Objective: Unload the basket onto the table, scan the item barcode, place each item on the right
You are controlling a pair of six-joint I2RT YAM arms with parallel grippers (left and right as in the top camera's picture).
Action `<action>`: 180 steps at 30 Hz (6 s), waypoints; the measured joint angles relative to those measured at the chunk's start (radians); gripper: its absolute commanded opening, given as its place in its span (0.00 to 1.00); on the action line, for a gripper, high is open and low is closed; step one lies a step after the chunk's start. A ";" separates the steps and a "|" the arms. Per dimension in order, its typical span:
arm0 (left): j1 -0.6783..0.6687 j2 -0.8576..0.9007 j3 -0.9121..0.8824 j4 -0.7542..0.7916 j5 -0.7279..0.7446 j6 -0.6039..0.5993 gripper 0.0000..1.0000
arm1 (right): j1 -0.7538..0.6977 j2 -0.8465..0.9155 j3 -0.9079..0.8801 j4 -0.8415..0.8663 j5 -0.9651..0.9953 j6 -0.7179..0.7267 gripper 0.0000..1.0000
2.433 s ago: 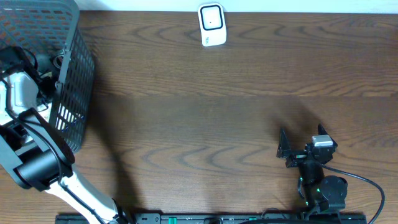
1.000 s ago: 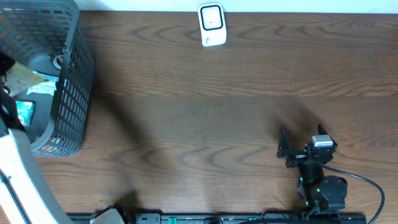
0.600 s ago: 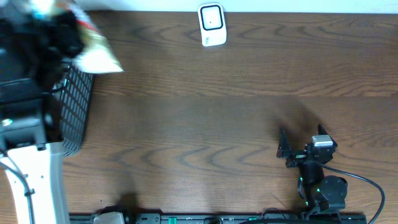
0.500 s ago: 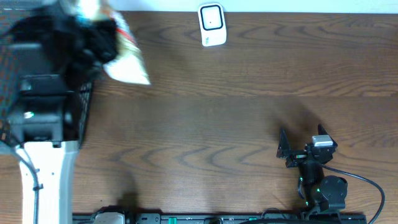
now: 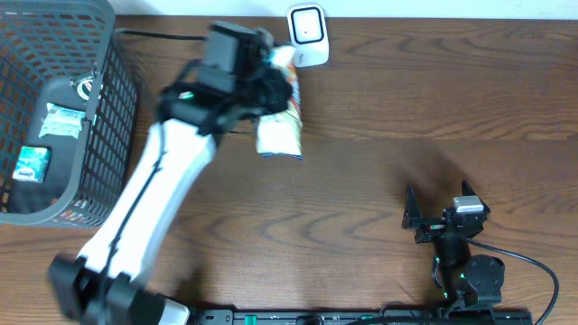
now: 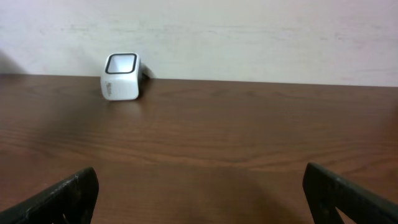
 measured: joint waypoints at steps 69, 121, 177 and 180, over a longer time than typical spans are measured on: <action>1.026 0.060 0.010 -0.327 -0.480 0.165 0.95 | 0.000 0.000 0.000 0.000 0.000 0.000 0.99; 1.027 0.418 -0.062 -0.391 -0.505 -0.026 0.15 | 0.000 0.000 0.000 0.000 0.000 0.000 0.99; 0.093 0.159 0.278 -0.243 -0.115 0.189 0.15 | 0.000 0.000 0.000 0.000 0.000 0.000 0.99; 0.044 0.249 0.278 -0.240 -0.111 0.194 0.15 | 0.000 0.000 0.000 0.000 0.000 0.000 0.99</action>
